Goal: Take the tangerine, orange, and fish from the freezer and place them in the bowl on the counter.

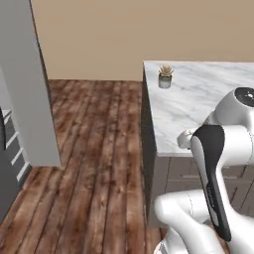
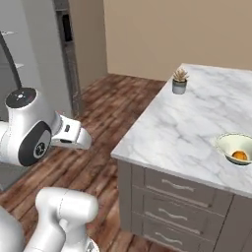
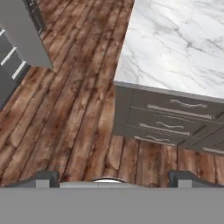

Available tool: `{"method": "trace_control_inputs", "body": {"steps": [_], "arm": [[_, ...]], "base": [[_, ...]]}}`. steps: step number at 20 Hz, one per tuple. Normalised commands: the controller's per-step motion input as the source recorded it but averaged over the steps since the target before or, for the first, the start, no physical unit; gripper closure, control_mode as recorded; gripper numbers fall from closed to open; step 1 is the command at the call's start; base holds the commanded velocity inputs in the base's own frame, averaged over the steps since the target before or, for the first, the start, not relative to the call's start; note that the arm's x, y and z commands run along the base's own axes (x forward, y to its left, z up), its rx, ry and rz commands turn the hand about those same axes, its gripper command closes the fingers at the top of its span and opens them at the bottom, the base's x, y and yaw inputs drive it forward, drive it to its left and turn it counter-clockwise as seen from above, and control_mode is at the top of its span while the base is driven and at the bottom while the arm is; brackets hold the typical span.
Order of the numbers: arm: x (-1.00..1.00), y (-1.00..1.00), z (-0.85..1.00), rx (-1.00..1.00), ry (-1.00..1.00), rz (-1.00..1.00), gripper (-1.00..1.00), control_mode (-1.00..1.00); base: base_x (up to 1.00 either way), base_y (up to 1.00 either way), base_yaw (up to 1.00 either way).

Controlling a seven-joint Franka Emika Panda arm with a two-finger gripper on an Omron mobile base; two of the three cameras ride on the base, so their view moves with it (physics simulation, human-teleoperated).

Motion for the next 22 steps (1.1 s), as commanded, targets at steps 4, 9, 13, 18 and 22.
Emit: {"method": "trace_control_inputs", "body": {"steps": [4,9,13,18,22], "arm": [[0.00,0.00,0.00,0.00,0.00,0.00,-1.00,1.00],[0.00,0.00,0.00,0.00,0.00,0.00,-1.00,1.00],[0.00,0.00,0.00,0.00,0.00,0.00,-1.00,1.00],[0.00,0.00,0.00,0.00,0.00,0.00,-1.00,1.00],[0.00,0.00,0.00,0.00,0.00,0.00,-1.00,1.00]], "base": [[0.00,1.00,0.54],[0.55,1.00,0.35],[0.94,1.00,0.26],[0.98,0.99,0.16],[0.93,0.64,0.08]]}}
